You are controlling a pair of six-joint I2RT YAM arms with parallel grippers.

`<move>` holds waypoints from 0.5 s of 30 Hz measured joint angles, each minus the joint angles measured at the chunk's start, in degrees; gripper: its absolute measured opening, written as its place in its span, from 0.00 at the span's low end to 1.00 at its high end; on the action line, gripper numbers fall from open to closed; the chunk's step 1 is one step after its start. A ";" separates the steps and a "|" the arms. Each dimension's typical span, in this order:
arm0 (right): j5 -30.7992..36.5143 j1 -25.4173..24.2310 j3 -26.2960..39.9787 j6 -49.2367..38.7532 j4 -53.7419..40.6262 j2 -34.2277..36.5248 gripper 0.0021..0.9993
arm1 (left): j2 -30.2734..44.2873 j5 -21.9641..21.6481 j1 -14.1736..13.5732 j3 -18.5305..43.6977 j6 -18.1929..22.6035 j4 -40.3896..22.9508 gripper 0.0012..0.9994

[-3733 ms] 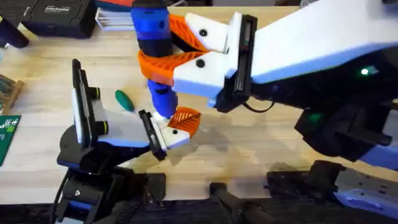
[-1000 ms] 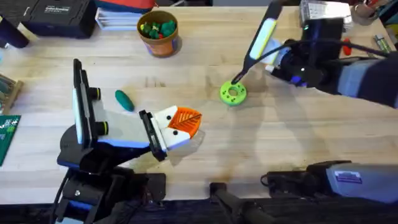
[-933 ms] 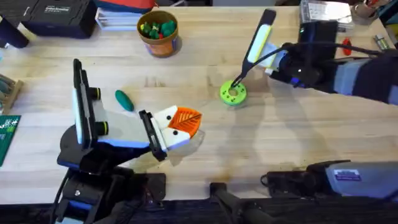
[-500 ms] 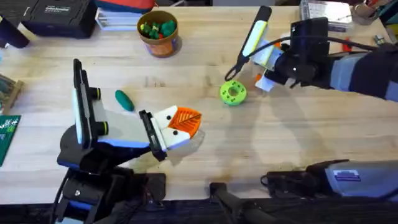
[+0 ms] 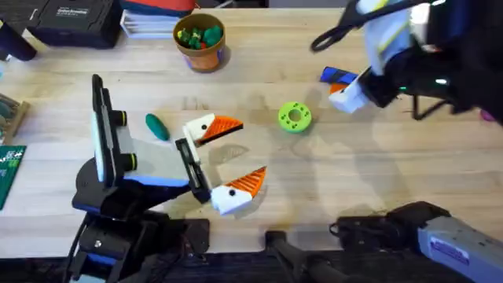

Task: Pick up the gripper from the table and insert it into the empty holder that is missing its gripper. Then pick up a screw, insert it into the mounting hole, and use the screwdriver to tighten it. Finally, clean up the table by picking up the vegetable and placing it into the bucket.

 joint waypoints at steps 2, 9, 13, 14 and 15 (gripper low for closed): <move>0.00 0.84 0.76 2.55 -2.09 -3.70 0.99 | 0.00 -0.13 0.00 -0.02 -0.04 0.37 0.99; -0.20 4.22 0.82 8.70 -6.73 -12.43 0.99 | 0.00 -6.02 0.00 4.23 -4.71 -2.14 0.99; -0.20 5.61 0.82 10.86 -6.73 -14.95 0.99 | 2.33 -16.09 0.00 15.36 -6.38 -15.82 0.99; -0.20 5.93 0.82 11.26 -6.73 -15.25 0.99 | 3.85 -18.80 0.00 18.49 -6.67 -18.98 0.99; -0.20 6.28 0.82 11.60 -6.71 -15.46 0.99 | 5.99 -21.87 0.00 22.02 -7.00 -22.27 0.99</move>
